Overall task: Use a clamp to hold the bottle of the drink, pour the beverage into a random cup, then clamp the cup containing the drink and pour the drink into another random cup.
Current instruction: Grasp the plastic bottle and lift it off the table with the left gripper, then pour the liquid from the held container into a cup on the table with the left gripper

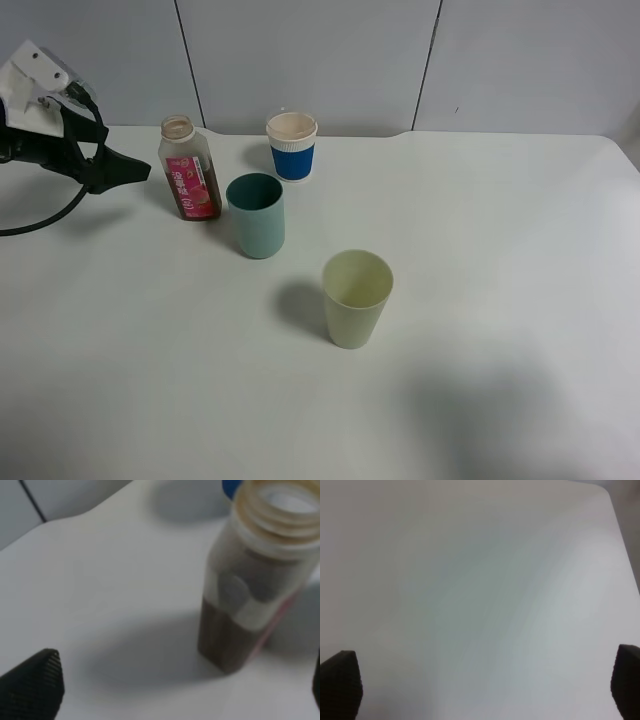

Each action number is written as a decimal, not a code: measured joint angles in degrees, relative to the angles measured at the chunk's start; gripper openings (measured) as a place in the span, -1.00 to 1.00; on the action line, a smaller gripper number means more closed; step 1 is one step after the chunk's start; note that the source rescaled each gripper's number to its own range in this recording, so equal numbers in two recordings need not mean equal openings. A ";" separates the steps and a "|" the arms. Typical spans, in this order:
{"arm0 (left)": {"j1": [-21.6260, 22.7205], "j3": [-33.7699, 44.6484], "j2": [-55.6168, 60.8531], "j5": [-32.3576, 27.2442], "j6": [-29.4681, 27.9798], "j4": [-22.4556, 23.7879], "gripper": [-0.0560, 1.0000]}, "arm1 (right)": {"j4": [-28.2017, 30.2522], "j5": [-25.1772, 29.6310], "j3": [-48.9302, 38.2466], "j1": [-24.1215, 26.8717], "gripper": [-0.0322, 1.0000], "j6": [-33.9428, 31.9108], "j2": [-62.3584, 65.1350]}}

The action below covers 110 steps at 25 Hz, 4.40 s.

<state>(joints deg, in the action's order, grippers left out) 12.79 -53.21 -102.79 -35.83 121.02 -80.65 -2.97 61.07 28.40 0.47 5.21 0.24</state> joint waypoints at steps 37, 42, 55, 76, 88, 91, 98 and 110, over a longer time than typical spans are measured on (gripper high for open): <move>-4.25 -8.95 -22.72 -14.98 24.72 -11.62 0.98 | 0.00 0.00 0.00 0.00 1.00 0.00 0.00; -4.25 -9.27 -22.79 -14.98 24.83 -11.62 0.60 | 0.00 0.00 0.00 0.00 1.00 0.00 0.00; -4.25 -9.35 -22.79 -14.84 21.21 -11.34 -0.86 | 0.00 0.00 0.00 0.00 1.00 0.00 0.00; -4.25 -7.67 -11.87 -6.14 14.52 -8.09 -0.86 | 0.00 0.00 0.00 0.00 1.00 0.00 0.00; -4.38 0.20 3.16 2.50 14.07 -10.75 -0.86 | 0.00 0.00 0.00 0.00 1.00 0.00 0.00; -5.65 2.71 6.79 7.19 14.34 -12.76 -0.86 | 0.00 0.00 0.00 0.00 1.00 0.00 0.00; -9.79 6.73 12.33 13.61 15.79 -16.86 -0.86 | 0.00 0.00 0.00 0.00 1.00 0.00 0.00; -20.67 17.99 29.55 27.12 14.67 -17.70 -0.86 | 0.00 0.00 0.00 0.00 1.00 0.00 0.00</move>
<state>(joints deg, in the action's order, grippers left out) -7.88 -35.22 -73.23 -8.71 135.69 -98.35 -2.97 61.07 28.40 0.47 5.21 0.24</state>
